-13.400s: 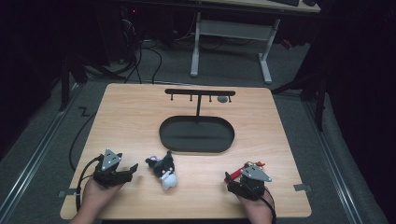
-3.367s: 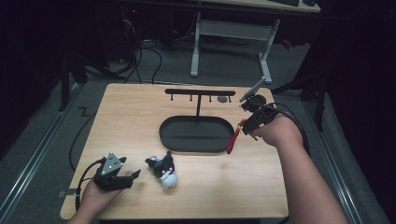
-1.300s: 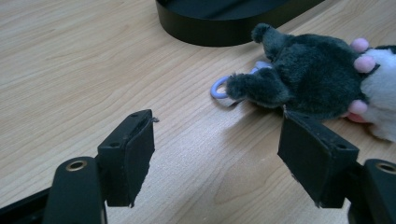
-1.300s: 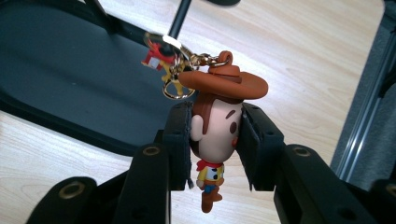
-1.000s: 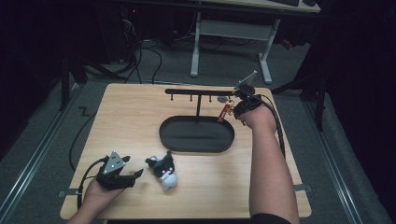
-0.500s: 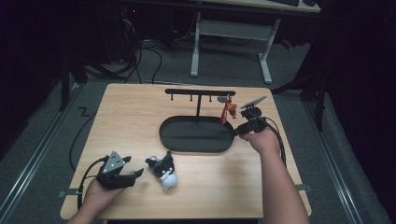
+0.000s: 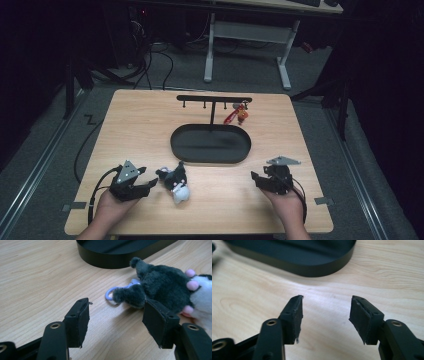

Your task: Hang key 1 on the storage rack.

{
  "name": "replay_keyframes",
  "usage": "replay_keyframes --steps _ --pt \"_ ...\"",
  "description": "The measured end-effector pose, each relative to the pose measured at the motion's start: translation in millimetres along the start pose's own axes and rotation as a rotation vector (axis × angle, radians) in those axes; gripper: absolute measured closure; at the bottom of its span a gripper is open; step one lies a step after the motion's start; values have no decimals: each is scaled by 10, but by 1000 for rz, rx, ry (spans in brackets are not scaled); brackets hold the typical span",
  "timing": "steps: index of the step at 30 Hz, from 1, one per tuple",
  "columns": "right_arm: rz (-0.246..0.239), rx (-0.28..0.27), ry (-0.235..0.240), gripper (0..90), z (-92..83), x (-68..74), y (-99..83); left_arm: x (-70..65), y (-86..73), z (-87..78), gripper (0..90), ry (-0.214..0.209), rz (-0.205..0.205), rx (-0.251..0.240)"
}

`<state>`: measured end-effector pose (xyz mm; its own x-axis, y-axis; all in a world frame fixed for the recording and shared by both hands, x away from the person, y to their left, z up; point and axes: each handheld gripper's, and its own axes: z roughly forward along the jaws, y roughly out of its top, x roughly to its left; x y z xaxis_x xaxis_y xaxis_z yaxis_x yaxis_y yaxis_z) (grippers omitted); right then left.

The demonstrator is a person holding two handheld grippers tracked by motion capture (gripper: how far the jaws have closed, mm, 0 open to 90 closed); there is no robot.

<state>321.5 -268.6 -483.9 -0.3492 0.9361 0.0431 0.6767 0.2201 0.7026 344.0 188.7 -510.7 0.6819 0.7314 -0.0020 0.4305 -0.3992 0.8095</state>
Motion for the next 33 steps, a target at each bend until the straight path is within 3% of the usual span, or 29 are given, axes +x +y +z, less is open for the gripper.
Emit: replay_keyframes --steps 2,3,5,6,8,10,13,17,19,25,28,33 --pt "12 -52 -6 449 -11 10 -147 17 11 4 408 -13 -16 -3" --pt "42 -93 -3 448 -33 13 -234 21 13 8 421 -16 -22 -4" --pt "58 -186 -22 464 -94 31 -378 34 15 24 432 -16 -26 4" --pt "60 -202 -22 459 -120 31 -433 44 17 37 432 -8 -32 7" --pt "25 -189 -22 461 -160 17 -468 72 13 67 441 2 -52 12" --pt "34 -189 -26 460 -185 -31 -503 83 5 96 464 11 -63 27" --pt "73 -180 5 462 -184 -67 -529 71 -19 131 602 -45 -71 69" --pt "48 -163 25 469 -131 -48 -500 -12 -28 160 808 -47 -42 96" --pt "46 -163 33 471 -114 -33 -489 -63 -17 185 859 -52 -35 101" --pt "51 -160 66 474 -104 -13 -469 -307 51 306 890 -91 7 126" --pt "52 -161 70 477 -110 -8 -462 -472 78 375 860 -122 25 135" --pt "64 -157 87 477 -70 -2 -435 -739 140 498 859 -134 63 129"
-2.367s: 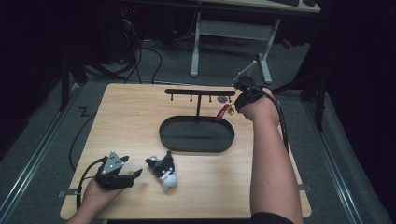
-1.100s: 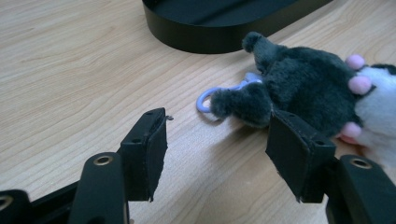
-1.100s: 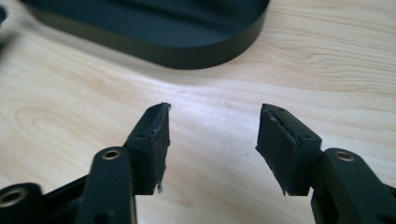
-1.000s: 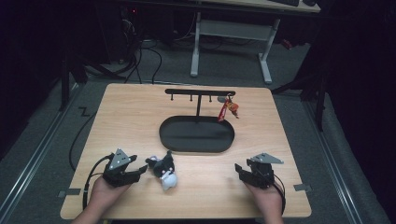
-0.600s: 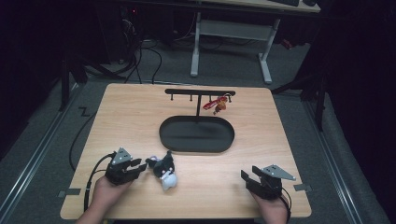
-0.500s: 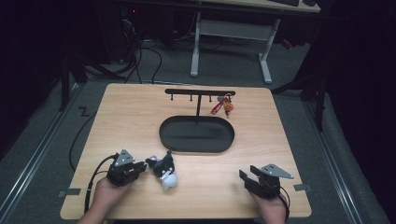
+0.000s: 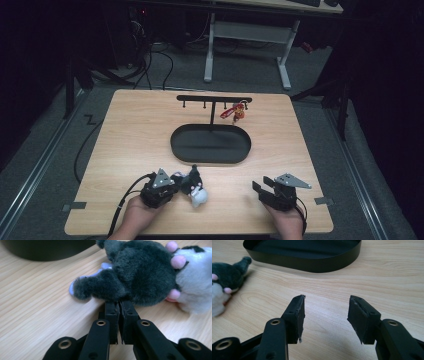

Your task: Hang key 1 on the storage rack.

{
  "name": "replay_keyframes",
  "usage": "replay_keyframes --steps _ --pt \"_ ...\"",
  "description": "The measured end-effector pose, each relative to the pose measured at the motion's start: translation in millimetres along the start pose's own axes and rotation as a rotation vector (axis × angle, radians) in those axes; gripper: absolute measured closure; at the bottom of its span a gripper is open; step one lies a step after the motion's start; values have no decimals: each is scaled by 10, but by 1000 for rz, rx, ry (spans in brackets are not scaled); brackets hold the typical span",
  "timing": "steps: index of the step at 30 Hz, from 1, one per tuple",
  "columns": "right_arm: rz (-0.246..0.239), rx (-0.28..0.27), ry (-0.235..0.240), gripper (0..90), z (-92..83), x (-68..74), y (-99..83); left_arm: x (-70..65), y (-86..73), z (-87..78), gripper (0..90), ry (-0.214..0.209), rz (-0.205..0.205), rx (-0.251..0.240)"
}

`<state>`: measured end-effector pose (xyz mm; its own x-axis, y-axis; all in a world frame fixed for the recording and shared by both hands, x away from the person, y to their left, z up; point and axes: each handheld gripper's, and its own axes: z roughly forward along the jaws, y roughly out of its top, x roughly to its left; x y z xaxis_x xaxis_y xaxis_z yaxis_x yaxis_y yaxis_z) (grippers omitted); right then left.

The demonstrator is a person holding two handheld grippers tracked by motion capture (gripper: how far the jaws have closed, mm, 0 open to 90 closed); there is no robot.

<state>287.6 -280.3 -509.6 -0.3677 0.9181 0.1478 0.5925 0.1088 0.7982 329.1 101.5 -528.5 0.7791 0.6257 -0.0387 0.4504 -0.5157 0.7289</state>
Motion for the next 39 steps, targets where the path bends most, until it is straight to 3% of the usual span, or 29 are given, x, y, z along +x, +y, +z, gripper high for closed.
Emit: replay_keyframes --steps 1,8,10,17,24,28,34,36,39 --pt "2 1 9 478 -1 6 4 -32 13 21 860 16 14 -2" --pt "1 -27 17 485 -69 11 21 -54 -55 -90 898 30 7 -2" --pt "7 -28 18 486 -79 8 21 -69 -41 -117 900 12 -2 -9" --pt "16 -34 23 489 -104 14 25 -214 108 -38 900 -16 51 -3" --pt "37 -47 33 491 -115 -13 34 -349 192 -16 900 -60 67 -15" --pt "29 -41 32 491 -109 -2 37 -425 321 101 900 -50 112 4" --pt "13 -42 39 491 -80 23 63 -507 466 264 900 -51 137 8" --pt "11 -36 42 491 -66 21 58 -495 439 228 900 -29 151 11" --pt "15 -40 39 491 -80 17 52 -382 320 83 900 4 114 -3"
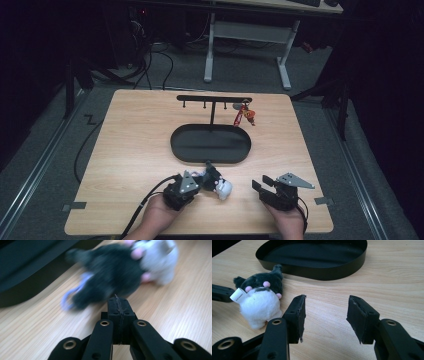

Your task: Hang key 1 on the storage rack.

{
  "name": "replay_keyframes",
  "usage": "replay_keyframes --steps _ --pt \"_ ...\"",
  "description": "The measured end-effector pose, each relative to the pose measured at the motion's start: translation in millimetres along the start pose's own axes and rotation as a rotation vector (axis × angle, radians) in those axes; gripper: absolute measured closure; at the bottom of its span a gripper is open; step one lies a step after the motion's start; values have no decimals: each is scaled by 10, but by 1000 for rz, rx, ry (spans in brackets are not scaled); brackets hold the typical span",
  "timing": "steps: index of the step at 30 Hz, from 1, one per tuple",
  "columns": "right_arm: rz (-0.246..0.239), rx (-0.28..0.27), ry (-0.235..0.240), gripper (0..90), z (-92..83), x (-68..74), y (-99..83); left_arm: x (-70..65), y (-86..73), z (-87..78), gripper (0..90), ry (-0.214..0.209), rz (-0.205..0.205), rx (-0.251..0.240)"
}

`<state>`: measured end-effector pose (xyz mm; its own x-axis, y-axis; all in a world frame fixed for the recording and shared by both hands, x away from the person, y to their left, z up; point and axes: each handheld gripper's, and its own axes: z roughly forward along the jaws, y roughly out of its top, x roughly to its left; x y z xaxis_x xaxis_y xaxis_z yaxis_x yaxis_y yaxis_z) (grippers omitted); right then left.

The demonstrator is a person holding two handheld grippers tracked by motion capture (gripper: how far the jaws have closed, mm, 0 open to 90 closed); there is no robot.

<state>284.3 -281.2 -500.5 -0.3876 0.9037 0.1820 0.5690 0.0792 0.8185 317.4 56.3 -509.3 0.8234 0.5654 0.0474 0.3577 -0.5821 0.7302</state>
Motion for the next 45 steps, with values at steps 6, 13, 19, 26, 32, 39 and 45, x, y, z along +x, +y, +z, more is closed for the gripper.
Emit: replay_keyframes --steps 6,13,19,26,32,39,45 --pt "-7 8 -3 492 16 2 -3 172 -46 -32 900 79 -88 7" --pt "-3 11 -3 492 13 1 -5 26 257 288 900 52 -29 25" --pt "4 13 -6 492 8 -30 -25 -114 347 443 899 6 -10 35" --pt "5 18 -8 492 4 -25 -34 -148 262 303 894 -24 -16 13" --pt "-6 23 -6 492 25 0 -27 -307 398 431 894 -54 12 11" --pt "10 22 1 482 21 -32 -27 -245 235 378 870 -50 0 8" --pt "9 42 -3 479 43 -33 -47 235 -76 -58 818 47 -59 -15"
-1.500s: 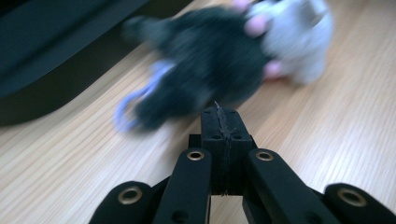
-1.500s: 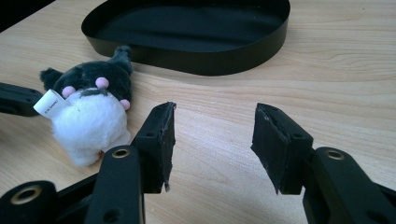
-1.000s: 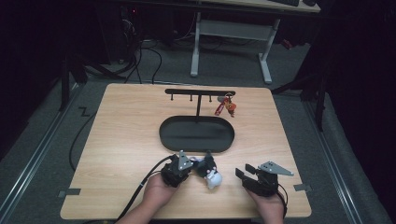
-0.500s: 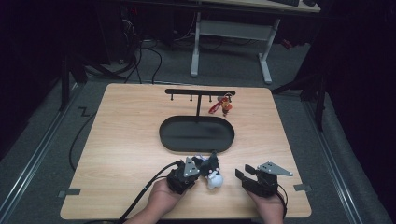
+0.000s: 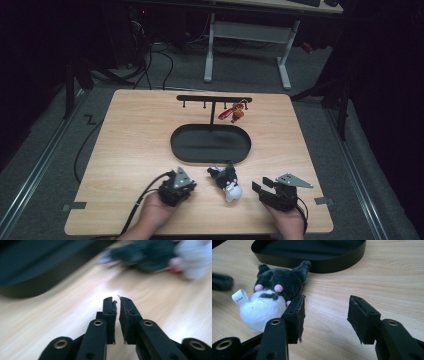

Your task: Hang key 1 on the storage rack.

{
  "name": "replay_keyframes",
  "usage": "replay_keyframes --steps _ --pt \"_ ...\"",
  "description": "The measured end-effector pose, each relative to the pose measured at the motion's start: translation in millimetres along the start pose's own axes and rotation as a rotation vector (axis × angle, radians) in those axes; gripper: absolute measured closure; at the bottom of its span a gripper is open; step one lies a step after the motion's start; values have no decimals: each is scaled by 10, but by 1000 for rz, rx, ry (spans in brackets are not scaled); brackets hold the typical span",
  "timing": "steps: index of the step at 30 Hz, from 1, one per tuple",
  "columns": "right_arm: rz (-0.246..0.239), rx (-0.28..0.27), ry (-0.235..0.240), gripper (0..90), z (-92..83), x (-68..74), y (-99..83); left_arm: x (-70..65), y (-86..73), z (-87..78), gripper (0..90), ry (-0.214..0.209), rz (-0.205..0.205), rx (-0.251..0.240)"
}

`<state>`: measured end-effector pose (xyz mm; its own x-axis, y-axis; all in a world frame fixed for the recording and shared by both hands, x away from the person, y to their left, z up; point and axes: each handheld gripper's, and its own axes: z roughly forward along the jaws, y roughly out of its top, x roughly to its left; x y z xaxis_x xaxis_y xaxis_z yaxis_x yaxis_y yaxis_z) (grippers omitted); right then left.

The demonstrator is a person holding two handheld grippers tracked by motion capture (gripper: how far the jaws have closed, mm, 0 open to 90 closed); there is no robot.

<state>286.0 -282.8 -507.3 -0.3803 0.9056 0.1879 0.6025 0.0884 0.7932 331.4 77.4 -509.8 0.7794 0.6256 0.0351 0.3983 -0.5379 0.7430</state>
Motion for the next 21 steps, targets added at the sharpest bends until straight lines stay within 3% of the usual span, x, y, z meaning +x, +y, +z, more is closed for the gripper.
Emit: replay_keyframes --steps 4,8,11,15,21 --pt "-13 20 -7 477 40 21 -15 478 -204 -305 739 103 -44 3" --pt "-20 51 -28 474 81 43 -48 754 -436 -435 613 180 -86 -13" --pt "-29 71 -51 468 100 46 -67 847 -591 -442 560 175 -127 -14" --pt "-28 82 -71 454 120 72 -54 853 -570 -469 461 179 -74 -30" --pt "-40 161 -112 447 192 146 4 881 -635 -460 328 163 -87 -18"
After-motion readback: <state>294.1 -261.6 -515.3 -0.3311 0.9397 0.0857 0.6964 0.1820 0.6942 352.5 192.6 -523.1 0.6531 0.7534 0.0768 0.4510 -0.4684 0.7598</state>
